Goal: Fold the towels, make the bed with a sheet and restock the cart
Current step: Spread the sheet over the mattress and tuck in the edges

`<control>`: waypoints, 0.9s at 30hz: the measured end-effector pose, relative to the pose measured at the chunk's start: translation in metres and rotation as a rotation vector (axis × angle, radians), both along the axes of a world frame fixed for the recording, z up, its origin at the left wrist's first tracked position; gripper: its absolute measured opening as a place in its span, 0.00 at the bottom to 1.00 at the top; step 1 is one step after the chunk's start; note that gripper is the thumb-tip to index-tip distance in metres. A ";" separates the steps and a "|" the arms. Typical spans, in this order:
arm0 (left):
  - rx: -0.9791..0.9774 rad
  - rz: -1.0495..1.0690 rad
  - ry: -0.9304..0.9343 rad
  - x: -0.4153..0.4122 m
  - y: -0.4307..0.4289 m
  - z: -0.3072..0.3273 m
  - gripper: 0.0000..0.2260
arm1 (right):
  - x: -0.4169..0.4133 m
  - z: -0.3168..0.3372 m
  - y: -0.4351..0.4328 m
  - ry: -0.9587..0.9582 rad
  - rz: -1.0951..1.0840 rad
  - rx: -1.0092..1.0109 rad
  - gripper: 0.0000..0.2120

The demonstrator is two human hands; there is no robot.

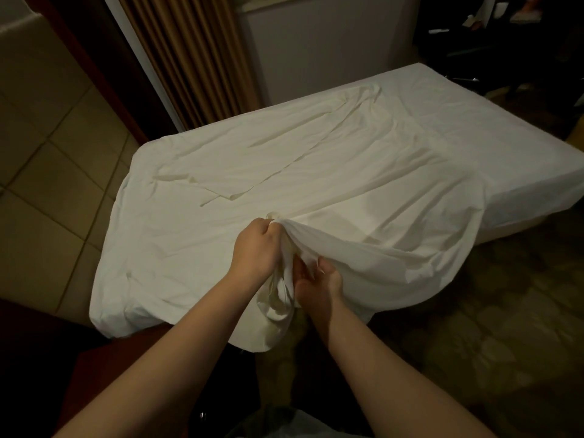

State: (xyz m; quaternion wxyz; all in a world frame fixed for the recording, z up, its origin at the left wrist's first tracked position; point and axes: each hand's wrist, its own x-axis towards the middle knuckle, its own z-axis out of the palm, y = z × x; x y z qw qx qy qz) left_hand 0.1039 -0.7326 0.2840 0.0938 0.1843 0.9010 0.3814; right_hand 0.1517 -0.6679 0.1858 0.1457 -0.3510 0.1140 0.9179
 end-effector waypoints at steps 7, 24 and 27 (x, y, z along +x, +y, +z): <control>0.058 -0.046 -0.023 -0.014 -0.017 0.003 0.11 | 0.005 0.007 -0.008 -0.081 -0.086 -0.044 0.16; 0.112 -0.130 -0.058 -0.023 -0.020 -0.007 0.13 | 0.017 -0.023 -0.017 -0.259 -0.043 0.025 0.06; 0.116 -0.136 -0.053 -0.024 -0.018 -0.006 0.15 | 0.004 -0.037 -0.029 -0.232 0.000 0.037 0.15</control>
